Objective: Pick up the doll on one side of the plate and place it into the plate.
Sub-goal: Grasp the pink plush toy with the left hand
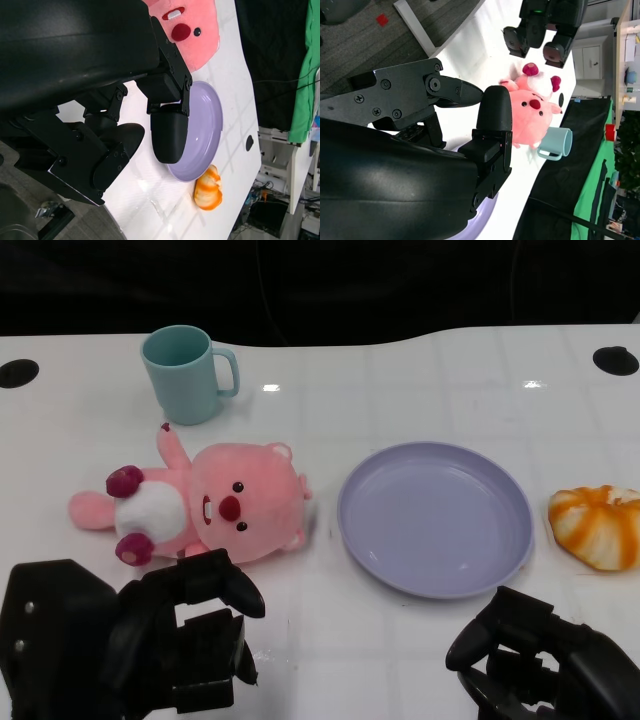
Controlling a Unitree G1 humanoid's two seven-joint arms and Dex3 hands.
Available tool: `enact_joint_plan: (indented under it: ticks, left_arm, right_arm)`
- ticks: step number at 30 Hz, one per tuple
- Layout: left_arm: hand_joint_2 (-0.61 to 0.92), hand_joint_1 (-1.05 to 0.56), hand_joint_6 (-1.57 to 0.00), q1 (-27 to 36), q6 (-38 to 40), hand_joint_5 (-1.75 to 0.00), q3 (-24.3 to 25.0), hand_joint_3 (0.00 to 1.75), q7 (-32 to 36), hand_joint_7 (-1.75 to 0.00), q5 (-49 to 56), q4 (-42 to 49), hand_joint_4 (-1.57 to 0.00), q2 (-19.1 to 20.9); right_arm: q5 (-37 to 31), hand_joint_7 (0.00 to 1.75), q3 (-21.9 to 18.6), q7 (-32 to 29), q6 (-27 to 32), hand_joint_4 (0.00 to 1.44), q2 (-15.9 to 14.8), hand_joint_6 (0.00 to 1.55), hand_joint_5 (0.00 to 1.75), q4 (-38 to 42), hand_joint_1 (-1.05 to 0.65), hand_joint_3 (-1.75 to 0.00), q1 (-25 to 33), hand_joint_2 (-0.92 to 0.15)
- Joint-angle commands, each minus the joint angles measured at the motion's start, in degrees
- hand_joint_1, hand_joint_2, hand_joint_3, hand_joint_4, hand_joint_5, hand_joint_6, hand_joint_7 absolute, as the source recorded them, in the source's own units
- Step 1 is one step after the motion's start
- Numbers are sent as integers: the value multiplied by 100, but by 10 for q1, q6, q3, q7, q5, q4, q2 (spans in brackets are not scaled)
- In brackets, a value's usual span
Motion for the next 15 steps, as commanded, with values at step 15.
enact_joint_plan:
  ticks: [15]
  left_arm:
    - [55,-15,-54,-29,-112,-131,13,99,-16,-90,61,-1,-45,51]
  right_arm:
    - [2,164,12,-3,-3,69,4,50,175,-4,-30,-49,-2,-92]
